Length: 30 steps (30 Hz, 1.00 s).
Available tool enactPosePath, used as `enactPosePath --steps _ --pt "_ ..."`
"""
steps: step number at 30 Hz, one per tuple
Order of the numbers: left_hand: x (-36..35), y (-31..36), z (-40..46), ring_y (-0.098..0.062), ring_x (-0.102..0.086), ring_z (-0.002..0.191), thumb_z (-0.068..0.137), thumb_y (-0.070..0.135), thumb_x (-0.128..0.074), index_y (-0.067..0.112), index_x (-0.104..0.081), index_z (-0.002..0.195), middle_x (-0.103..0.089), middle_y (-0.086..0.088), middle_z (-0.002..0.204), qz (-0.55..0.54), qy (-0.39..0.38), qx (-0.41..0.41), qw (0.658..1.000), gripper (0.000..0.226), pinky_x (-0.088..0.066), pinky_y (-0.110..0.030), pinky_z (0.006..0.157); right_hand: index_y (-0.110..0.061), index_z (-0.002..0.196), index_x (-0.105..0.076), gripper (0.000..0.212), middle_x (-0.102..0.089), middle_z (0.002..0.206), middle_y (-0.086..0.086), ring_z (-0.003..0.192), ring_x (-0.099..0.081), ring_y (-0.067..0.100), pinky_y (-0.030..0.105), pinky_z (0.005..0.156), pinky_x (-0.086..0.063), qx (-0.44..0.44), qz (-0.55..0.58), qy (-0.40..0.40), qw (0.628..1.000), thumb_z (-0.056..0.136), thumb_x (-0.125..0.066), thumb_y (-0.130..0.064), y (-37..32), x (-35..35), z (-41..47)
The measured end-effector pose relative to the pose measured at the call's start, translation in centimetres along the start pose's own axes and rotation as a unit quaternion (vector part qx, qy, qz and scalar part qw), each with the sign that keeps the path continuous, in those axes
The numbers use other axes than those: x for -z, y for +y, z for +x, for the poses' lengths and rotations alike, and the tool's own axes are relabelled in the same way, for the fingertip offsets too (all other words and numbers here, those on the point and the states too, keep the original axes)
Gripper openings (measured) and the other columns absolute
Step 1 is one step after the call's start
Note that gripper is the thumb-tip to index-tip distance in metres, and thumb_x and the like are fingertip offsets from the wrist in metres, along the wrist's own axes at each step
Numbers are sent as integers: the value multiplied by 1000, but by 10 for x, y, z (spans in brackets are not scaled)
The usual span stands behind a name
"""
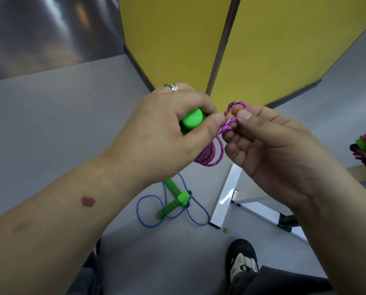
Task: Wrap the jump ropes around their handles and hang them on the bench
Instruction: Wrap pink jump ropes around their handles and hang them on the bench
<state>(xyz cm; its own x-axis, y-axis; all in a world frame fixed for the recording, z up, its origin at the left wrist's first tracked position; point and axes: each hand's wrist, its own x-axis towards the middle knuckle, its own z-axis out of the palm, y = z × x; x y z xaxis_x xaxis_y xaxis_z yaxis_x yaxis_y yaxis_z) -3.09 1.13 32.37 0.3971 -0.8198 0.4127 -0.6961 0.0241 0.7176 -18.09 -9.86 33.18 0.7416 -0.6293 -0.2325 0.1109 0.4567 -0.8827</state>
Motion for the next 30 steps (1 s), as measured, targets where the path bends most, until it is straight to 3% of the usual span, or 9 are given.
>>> enactPosePath --steps 7,11,15,18,22,26,30 --pt "4 -3 2 -8 -62 96 81 48 -76 35 -73 80 -64 13 90 -13 -84 10 996 13 -50 -29 79 -12 98 -64 10 -65 81 2 73 -60 14 25 72 -50 -23 29 -9 999 93 -56 -17 4 -1 3" --pt "1 -5 0 -11 -60 99 79 47 -76 34 -72 79 -61 16 93 7 -83 6 997 14 -51 -37 84 -15 100 -61 10 -66 81 -1 73 -61 13 25 73 -52 -54 84 -16 995 96 -52 -16 2 -1 3" --pt "0 -4 0 -15 -59 101 79 47 -74 35 -74 81 -61 16 94 15 -79 -2 997 13 -51 -37 85 -14 101 -57 10 -66 80 -2 75 -62 13 24 75 -53 -70 120 -22 990 98 -48 -12 2 0 3" --pt "-1 -4 -1 -18 -55 103 80 47 -72 32 -76 83 -58 17 97 59 -94 -31 993 16 -47 -35 88 -14 92 -57 10 -64 78 -2 85 -64 18 30 83 -54 -91 149 -25 984 97 -48 -12 0 1 4" --pt "-5 -3 -1 -21 -52 103 82 45 -76 28 -73 81 -56 13 102 93 -98 -50 990 17 -46 -36 85 -15 88 -60 12 -64 76 -4 88 -64 18 34 97 -45 -102 171 0 980 95 -50 -12 -5 4 5" --pt "-4 -3 -2 -20 -50 106 83 38 -84 29 -72 81 -55 13 104 92 -90 -40 991 15 -47 -37 85 -15 86 -59 13 -58 67 -6 76 -62 16 31 84 -50 -99 190 -11 977 93 -49 -10 -5 1 3" --pt "-4 0 -2 -20 -51 105 81 46 -78 32 -71 80 -55 15 102 85 -85 -44 992 16 -49 -40 84 -14 87 -57 11 -53 61 -7 68 -63 14 32 79 -51 -94 197 -11 976 92 -48 -9 -6 -1 4"
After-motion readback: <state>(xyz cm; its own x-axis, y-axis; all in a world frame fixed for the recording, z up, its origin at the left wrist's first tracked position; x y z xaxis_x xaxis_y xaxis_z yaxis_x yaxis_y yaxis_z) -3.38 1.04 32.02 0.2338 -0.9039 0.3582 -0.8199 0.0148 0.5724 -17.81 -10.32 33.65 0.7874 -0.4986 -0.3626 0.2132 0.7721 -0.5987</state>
